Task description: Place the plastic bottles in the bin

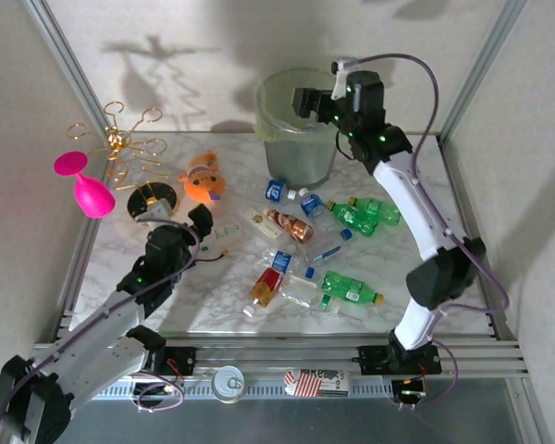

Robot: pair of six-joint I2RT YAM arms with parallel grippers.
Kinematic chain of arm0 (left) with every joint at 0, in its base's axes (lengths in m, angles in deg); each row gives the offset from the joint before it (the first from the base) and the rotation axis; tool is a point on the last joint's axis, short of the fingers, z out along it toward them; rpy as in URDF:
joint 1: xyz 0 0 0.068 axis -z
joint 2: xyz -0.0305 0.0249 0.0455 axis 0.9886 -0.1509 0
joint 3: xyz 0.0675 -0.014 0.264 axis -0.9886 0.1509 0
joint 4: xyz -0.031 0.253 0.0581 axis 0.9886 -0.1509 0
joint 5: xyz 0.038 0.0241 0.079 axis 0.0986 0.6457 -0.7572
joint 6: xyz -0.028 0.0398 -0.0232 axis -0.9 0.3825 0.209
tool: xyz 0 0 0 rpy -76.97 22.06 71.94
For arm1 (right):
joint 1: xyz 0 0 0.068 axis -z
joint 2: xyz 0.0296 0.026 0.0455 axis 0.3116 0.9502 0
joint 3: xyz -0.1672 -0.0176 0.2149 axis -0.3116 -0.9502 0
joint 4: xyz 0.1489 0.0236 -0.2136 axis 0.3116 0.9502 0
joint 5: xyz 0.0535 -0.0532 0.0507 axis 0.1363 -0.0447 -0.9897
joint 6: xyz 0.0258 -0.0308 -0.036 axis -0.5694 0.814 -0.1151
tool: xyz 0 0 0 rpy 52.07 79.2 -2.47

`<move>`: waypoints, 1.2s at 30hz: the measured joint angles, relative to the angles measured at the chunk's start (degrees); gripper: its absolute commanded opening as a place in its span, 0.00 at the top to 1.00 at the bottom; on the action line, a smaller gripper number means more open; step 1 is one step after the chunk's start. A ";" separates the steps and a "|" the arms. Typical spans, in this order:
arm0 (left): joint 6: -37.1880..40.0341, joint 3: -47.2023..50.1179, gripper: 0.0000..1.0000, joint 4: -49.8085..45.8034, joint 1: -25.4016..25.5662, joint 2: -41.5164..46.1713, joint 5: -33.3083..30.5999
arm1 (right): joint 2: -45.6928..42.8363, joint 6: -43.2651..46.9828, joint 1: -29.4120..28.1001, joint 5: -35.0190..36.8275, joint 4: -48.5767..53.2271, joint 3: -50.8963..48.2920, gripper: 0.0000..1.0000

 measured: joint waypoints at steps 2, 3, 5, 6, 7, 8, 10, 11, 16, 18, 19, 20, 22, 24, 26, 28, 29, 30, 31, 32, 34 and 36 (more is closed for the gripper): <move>1.77 -2.34 0.00 0.04 -1.27 -3.93 2.54 | -4.55 -0.20 0.00 -0.85 -1.84 -6.12 0.01; 2.38 -3.28 0.01 0.07 -1.92 -5.73 3.63 | -6.38 -0.35 0.00 -1.16 -2.27 -8.94 0.01; 3.06 -4.74 0.00 0.11 -3.02 -9.03 5.62 | -9.81 -0.87 -0.07 -1.60 -3.37 -14.84 0.01; 3.26 -5.38 0.00 0.07 -3.48 -10.75 6.38 | -11.72 -1.29 -0.07 -1.66 -4.17 -18.45 0.01; 3.41 -5.99 0.00 -0.07 -3.80 -12.41 7.08 | -13.60 -1.86 -0.07 -1.66 -5.11 -22.34 0.01; 3.45 -6.54 0.00 -0.15 -4.04 -13.81 7.65 | -15.47 -2.40 -0.04 -1.64 -6.14 -26.16 0.01; 3.48 -7.52 0.00 -0.20 -4.31 -16.48 8.79 | -19.58 -3.85 -0.04 -1.66 -8.09 -34.40 0.01; 3.48 -7.80 0.00 -0.17 -4.39 -17.40 9.09 | -21.64 -4.66 -0.04 -1.73 -9.07 -38.34 0.01; 3.43 -8.74 0.00 -0.04 -5.97 -22.36 10.75 | -31.78 -9.31 -0.07 -3.04 -14.67 -56.30 0.01; 3.41 -8.92 0.00 0.09 -6.78 -24.15 11.61 | -34.21 -10.95 -0.07 -3.37 -16.41 -60.67 0.01; 3.39 -9.03 0.00 0.13 -7.21 -25.18 12.15 | -35.08 -11.80 -0.04 -3.69 -17.29 -62.55 0.01; 3.37 -9.18 0.00 0.11 -7.45 -25.99 12.57 | -35.50 -12.52 -0.07 -3.98 -17.86 -63.69 0.01; 3.15 -9.79 0.00 0.11 -7.85 -28.09 13.60 | -35.82 -13.75 -0.07 -4.52 -19.17 -65.46 0.01; 2.67 -10.34 0.00 0.09 -8.04 -29.53 14.56 | -35.82 -14.60 -0.07 -4.59 -19.98 -66.20 0.01; 2.25 -10.56 0.00 0.11 -8.04 -30.21 15.67 | -35.82 -14.97 -0.07 -4.57 -20.68 -66.38 0.01; 1.55 -10.56 0.00 0.09 -8.02 -30.34 16.96 | -35.82 -15.28 -0.07 -4.55 -21.79 -66.40 0.01; 1.20 -10.56 0.01 0.09 -8.02 -30.34 17.70 | -35.85 -15.30 -0.07 -4.57 -22.21 -66.40 0.01; 0.87 -10.56 0.01 0.11 -8.02 -30.34 18.43 | -35.85 -15.30 -0.07 -4.57 -22.53 -66.42 0.01; 0.66 -10.54 0.00 0.09 -8.02 -30.34 19.10 | -35.85 -15.30 -0.07 -4.55 -22.75 -66.42 0.01; 0.33 -10.54 0.00 0.09 -8.02 -30.34 19.87 | -35.93 -15.28 -0.07 -4.55 -22.99 -66.49 0.01; -0.24 -10.54 0.00 0.09 -8.02 -30.34 21.40 | -36.15 -15.28 -0.07 -4.52 -23.15 -66.64 0.01; -0.76 -10.54 0.00 -0.09 -7.74 -30.34 22.64 | -36.39 -15.28 -0.07 -4.52 -23.26 -66.90 0.01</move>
